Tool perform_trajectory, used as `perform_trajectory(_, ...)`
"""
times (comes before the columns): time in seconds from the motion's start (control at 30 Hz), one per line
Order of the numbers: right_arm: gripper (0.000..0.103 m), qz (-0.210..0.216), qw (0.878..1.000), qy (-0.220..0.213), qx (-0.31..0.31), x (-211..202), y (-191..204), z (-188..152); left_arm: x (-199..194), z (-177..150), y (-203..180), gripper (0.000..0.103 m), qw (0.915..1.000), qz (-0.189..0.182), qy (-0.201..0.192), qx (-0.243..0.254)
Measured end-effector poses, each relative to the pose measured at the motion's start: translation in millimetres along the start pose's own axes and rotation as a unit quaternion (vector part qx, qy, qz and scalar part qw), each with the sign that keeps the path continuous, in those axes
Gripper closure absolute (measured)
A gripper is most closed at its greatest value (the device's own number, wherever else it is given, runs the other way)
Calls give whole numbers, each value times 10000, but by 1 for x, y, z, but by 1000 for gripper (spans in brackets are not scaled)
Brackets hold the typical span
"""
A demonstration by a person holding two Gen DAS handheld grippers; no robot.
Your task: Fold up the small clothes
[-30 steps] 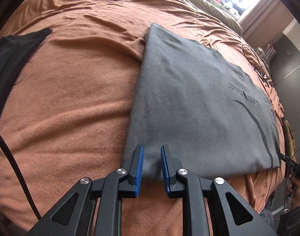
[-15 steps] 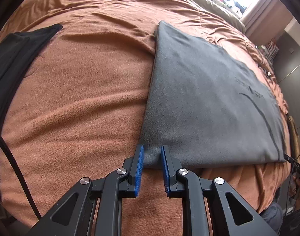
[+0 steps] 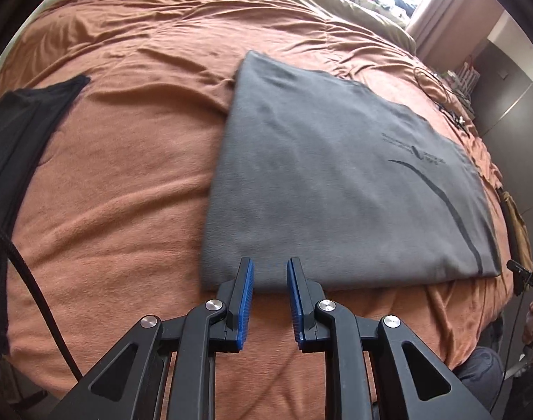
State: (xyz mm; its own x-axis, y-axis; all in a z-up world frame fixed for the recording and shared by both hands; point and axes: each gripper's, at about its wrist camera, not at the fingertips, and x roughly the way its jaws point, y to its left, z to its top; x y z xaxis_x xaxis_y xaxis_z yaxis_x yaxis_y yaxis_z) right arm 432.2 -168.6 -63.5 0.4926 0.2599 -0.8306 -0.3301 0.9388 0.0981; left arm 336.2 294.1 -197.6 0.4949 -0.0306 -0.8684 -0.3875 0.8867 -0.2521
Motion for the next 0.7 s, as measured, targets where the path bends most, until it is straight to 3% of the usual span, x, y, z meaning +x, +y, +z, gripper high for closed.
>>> perform_trajectory(0.37,54,264,9989,376,-135,27,38,27,28,6,-63,82,9991,-155,146,360)
perform_trajectory(0.5,54,219,9985,455,-201,47,42,38,39,8,-77,82,9988,-40,195,446)
perform_trajectory(0.7,54,82,9957,804,-447,83,56,26,57,-5,-82,82,9967,224,391,670)
